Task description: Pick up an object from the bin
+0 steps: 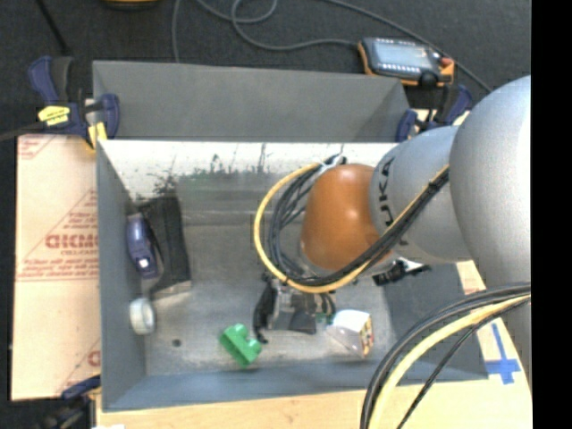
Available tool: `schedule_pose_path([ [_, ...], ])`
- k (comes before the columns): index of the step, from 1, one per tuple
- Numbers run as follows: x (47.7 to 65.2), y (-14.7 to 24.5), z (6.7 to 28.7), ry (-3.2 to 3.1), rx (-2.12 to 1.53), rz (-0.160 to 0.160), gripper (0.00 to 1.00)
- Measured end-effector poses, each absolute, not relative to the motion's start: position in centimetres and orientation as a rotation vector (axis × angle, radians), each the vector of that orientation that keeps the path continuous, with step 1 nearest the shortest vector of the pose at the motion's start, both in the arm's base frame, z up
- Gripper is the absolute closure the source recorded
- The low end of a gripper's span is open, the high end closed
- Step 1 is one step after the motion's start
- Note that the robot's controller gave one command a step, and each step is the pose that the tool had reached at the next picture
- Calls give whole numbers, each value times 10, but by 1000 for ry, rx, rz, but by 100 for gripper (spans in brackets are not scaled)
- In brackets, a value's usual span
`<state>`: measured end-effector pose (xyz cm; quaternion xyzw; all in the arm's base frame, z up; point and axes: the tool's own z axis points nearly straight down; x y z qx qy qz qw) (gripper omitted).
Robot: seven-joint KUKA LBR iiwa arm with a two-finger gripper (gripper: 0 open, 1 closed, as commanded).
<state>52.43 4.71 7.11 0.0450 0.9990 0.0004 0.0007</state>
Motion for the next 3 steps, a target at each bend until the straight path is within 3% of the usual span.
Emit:
schedule_pose_path([
  [3, 523, 47, 81, 3142, 142, 1, 100],
])
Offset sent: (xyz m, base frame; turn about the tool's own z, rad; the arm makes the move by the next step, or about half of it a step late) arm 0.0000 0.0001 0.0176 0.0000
